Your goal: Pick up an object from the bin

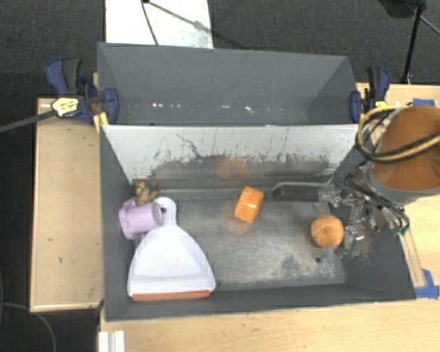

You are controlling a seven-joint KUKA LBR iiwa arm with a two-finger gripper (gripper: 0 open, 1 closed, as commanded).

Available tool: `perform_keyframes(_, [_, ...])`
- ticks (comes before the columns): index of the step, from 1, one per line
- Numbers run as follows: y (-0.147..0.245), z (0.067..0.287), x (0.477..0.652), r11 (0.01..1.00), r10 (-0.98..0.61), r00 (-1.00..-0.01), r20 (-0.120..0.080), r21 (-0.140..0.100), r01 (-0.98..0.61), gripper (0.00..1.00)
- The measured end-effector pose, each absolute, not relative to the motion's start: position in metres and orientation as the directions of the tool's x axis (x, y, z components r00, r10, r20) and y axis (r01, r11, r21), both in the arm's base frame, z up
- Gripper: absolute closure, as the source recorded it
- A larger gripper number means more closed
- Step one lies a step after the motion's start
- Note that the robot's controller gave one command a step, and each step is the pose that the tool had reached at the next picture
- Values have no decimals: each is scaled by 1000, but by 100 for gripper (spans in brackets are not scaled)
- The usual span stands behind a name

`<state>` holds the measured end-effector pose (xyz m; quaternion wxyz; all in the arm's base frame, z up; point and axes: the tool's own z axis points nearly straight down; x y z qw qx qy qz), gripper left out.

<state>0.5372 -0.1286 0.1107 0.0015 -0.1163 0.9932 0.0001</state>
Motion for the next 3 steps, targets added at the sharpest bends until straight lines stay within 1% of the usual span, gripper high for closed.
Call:
perform_keyframes(1, [-128,80,549,999,-47,-999,-2,0,-47,100])
perform_keyframes(2, [-128,80,549,999,-48,-999,-2,0,-48,100])
perform_keyframes(3, [-143,282,554,999,-44,-999,-1,0,-44,100])
